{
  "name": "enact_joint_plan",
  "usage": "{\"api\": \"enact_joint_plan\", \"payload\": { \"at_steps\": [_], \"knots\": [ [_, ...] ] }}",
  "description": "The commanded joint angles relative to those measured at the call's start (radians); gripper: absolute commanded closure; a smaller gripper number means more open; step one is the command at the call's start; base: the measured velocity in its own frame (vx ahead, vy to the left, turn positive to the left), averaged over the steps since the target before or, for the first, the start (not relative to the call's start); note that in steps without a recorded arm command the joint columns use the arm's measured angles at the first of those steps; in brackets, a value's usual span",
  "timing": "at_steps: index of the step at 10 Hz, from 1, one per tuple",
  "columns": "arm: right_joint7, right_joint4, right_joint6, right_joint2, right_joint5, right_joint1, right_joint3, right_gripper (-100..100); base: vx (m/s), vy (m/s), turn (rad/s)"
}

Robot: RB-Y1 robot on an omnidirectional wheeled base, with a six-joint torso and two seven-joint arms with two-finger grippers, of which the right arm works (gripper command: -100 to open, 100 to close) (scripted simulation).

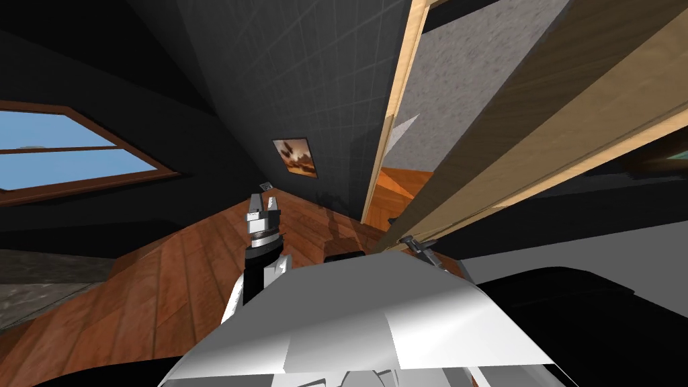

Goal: Pull the door open

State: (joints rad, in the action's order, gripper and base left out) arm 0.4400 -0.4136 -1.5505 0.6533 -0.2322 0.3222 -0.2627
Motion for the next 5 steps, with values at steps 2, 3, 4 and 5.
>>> {"api": "enact_joint_plan", "payload": {
  "at_steps": [2, 3, 4, 5],
  "knots": [
    [0.005, 0.015, -0.001, 0.003, 0.004, -0.018, -0.003, 100, -0.242, -0.04, 0.174],
    [0.006, 0.017, 0.001, 0.004, 0.006, -0.023, -0.004, 100, -0.202, -0.063, 0.098],
    [0.007, 0.018, 0.003, 0.006, 0.007, -0.028, -0.005, 100, -0.192, -0.052, 0.13],
    [0.009, 0.02, 0.005, 0.007, 0.009, -0.034, -0.006, 100, -0.219, -0.062, 0.129]
  ]
}}
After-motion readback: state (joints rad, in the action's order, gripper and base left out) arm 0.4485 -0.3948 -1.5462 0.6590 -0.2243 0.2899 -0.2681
